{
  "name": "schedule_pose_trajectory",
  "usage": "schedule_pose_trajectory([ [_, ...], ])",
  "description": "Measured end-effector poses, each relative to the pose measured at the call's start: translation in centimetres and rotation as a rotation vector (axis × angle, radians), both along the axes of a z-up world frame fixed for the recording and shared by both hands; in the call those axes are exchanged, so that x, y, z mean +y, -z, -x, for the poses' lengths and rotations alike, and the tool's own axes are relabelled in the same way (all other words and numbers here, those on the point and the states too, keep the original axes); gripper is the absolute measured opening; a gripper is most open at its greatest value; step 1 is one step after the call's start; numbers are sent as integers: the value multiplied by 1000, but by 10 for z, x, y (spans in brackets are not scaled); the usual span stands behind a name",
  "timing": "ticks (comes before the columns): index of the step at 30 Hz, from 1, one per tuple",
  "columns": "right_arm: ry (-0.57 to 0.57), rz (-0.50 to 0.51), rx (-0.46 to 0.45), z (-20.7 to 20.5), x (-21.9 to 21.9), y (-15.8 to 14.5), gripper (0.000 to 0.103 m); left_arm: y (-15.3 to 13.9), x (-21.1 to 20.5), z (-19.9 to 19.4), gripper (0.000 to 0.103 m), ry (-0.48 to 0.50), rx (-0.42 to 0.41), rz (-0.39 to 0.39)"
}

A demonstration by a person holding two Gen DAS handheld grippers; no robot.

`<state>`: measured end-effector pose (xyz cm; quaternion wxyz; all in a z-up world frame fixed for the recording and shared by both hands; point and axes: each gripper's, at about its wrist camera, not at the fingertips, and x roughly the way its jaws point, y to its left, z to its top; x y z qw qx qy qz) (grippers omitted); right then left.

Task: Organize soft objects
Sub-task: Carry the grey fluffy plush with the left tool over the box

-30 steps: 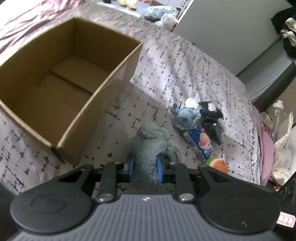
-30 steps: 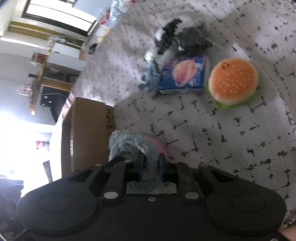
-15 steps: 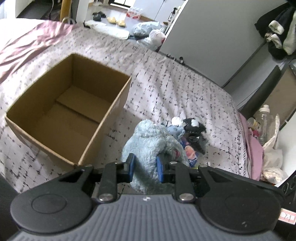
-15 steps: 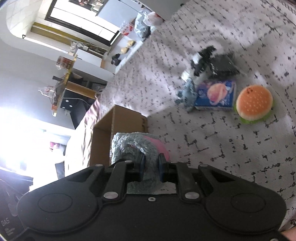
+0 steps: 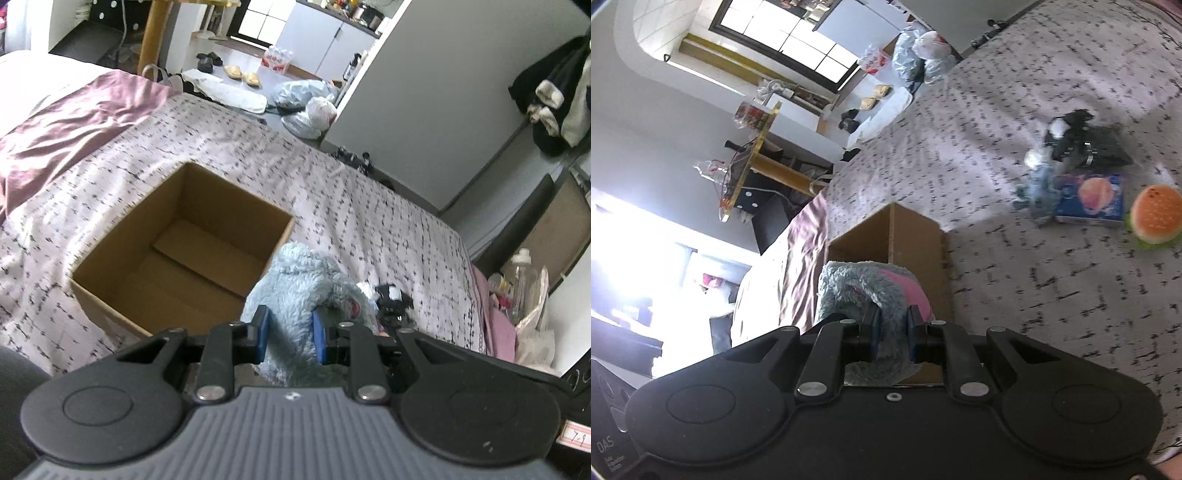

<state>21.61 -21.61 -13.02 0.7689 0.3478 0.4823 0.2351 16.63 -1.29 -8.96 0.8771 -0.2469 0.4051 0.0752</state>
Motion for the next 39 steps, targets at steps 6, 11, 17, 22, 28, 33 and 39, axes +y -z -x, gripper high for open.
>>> schedule_pose_trajectory([
  [6,-28,13,-18,0,27,-11,15,-6,26,7,23,-37,-24,17],
  [11,-50,25,-20,-1,49,-14,15,-5,49,9,23,-67,-30,41],
  [17,-69,51,-20,-6,75,-15,16,1,74,7,23,-93,-29,63],
  [22,-76,84,-18,-12,92,-12,16,10,91,-1,23,-106,-15,84],
  [28,-72,117,-4,-26,110,-2,16,26,106,-20,23,-116,16,105],
  [33,-59,148,13,-43,120,6,16,42,118,-40,23,-117,40,134],
  [39,-43,159,27,-62,129,14,16,51,124,-63,23,-112,59,132],
])
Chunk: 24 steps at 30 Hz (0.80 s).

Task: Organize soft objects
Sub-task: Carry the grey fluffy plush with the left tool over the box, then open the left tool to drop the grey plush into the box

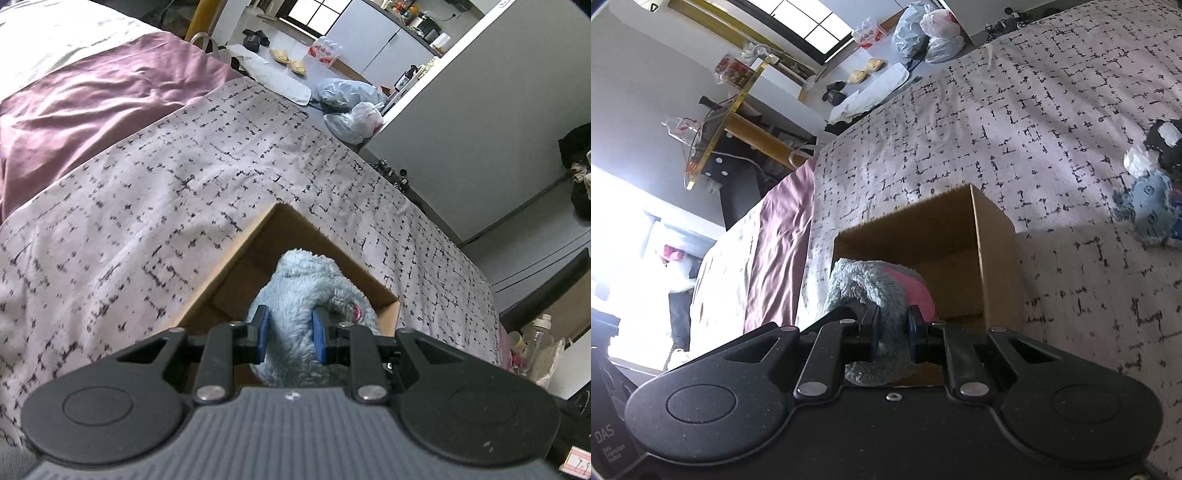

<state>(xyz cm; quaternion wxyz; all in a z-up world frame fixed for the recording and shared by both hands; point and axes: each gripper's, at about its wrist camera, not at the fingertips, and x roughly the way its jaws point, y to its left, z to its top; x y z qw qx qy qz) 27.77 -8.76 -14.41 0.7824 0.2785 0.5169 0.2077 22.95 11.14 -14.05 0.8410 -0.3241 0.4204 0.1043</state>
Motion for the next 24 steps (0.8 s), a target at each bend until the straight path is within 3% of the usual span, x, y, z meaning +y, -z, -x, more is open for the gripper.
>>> schedule_pose_trajectory([
  [3,3,-4,2,-7,3,2,16,1,3,-9,23,-2,2,-4],
  [11,-24,6,-1,-13,9,4,31,-3,6,-16,29,-16,5,-37],
  [14,-17,7,0,-8,2,1,32,-8,8,-13,31,-18,11,-33],
  [18,-9,-3,-7,0,-11,-7,37,-21,5,-3,43,-38,11,-74],
  [20,-8,1,-21,3,-16,-12,48,-28,3,3,48,-43,2,-85],
  [24,-25,21,-65,15,-28,-24,57,-41,-4,17,64,-53,-18,-114],
])
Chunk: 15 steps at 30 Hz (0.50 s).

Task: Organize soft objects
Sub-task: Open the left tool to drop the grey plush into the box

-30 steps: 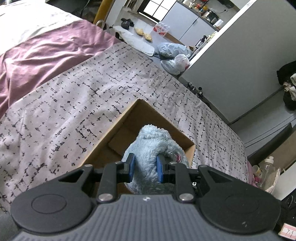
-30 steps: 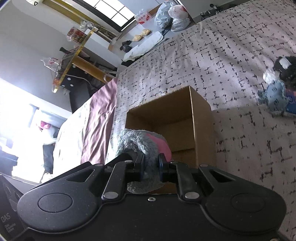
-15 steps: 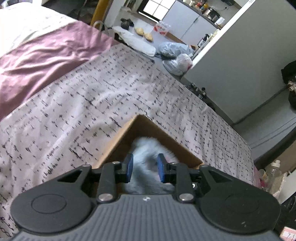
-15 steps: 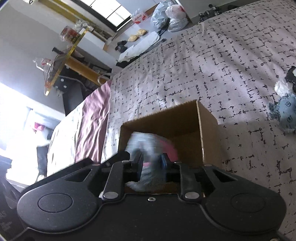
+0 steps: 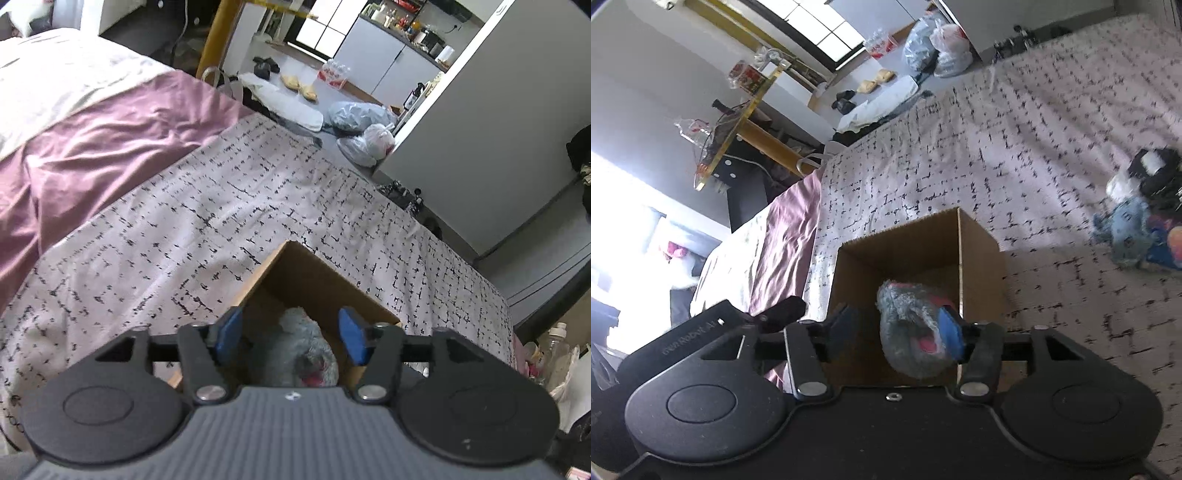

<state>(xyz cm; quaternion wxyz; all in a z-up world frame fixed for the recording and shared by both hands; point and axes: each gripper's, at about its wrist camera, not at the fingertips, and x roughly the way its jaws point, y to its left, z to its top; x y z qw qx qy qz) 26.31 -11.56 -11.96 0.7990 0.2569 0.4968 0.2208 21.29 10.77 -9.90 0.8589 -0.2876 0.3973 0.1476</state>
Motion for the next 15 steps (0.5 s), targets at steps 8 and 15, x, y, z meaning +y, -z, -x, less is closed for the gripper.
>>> schedule_pose_trajectory([
  [8,-12,43,-86,22,-38,-20,82,-26,-21,25,84,2,-23,-46],
  [15,-56,74,-147,37,-68,-36,94,-44,-44,40,84,12,20,-113],
])
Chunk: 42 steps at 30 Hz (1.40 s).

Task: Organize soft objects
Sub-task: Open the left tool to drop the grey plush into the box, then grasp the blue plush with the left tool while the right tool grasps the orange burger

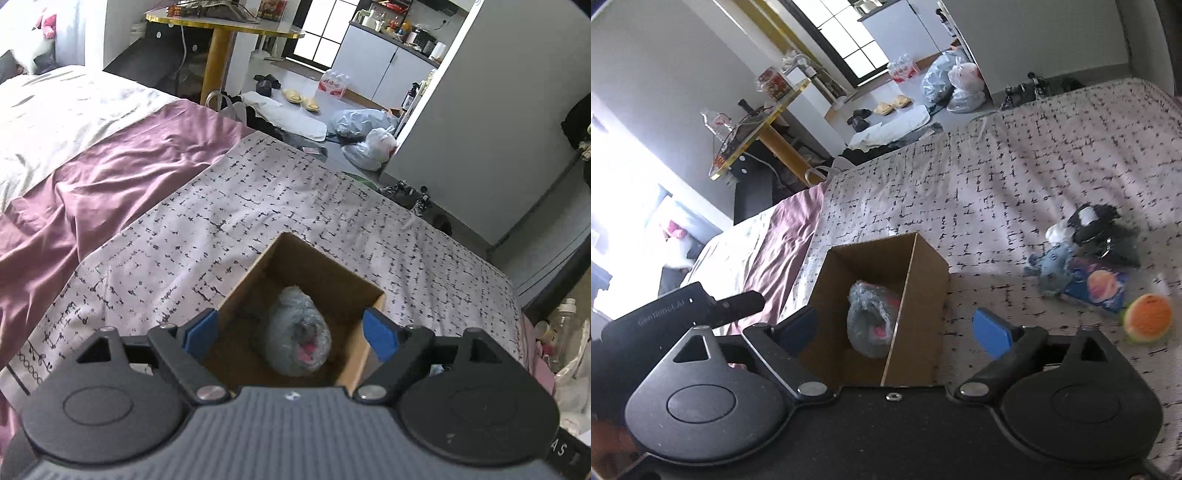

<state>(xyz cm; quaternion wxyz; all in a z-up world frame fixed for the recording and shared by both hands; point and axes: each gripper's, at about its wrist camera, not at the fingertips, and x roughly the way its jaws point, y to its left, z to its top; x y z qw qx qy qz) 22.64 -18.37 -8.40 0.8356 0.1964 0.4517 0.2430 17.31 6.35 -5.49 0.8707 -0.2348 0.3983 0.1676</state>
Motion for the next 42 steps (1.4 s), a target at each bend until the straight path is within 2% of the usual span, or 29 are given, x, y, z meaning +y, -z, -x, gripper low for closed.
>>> schedule_pose_trajectory([
  [2,-11,6,-12,4,-7,-4,96,-5,-6,5,86,-1,-3,-10],
  [4,-16,13,-26,8,-16,-7,101,-10,-15,10,96,12,-15,-36],
  [9,-6,26,-61,15,-41,-14,103,-15,-34,15,103,49,-32,-51],
  [20,59,44,-65,19,-96,-12,103,-22,-80,23,103,110,-75,-88],
  [30,134,42,-40,18,-137,-3,103,-18,-116,20,103,181,-108,-73],
  [37,215,38,-7,16,-165,16,103,-3,-140,7,103,208,-41,-53],
  [42,278,9,65,10,-179,43,98,11,-158,-5,103,240,-13,-65],
])
